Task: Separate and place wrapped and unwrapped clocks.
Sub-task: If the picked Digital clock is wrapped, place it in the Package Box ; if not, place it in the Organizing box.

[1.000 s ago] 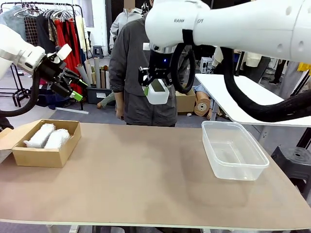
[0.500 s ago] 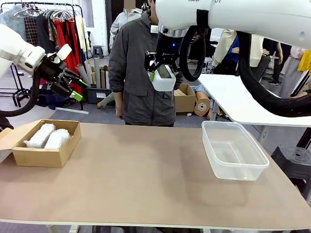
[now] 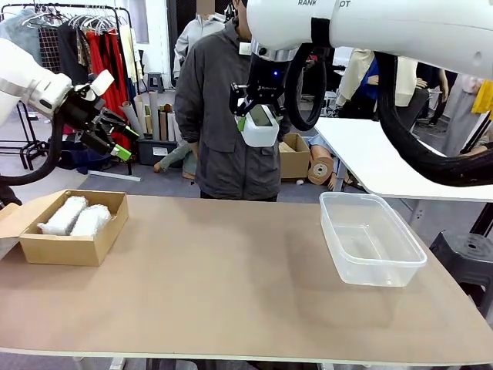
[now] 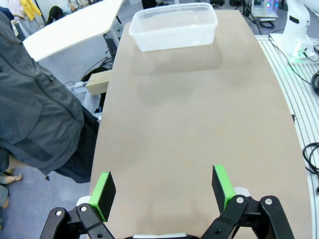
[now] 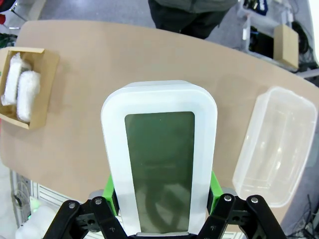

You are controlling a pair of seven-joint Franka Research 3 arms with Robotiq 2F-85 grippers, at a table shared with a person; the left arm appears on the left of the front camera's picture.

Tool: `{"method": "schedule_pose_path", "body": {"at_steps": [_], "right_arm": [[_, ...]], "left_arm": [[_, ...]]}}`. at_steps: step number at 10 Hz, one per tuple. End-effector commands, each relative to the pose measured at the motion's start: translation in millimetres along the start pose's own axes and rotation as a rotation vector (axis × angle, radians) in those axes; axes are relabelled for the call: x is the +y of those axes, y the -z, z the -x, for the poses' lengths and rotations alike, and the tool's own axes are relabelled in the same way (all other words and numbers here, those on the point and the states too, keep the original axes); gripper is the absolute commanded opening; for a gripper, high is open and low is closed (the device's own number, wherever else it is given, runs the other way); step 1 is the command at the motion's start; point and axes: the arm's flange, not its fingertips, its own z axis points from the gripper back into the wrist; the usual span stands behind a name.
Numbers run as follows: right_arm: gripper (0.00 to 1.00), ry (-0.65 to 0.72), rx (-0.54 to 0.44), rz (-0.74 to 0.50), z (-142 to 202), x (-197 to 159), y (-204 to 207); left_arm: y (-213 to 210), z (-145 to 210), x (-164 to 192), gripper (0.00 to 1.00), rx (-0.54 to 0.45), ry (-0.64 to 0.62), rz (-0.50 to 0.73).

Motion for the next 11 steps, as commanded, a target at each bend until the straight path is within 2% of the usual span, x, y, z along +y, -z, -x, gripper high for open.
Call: {"method": "schedule_pose_path", "body": {"at_steps": [1,11], "right_arm": [[0.00,0.000,-0.006,-0.002,0.1,0.3,-4.8],[0.00,0.000,-0.006,-0.002,0.1,0.3,-4.8]], "left_arm": [[-1.8,-0.9,-1.1,1.00,0.007,-0.005,-0.005],[-1.8,-0.9,-1.1,1.00,0.007,-0.005,-0.005]]}}
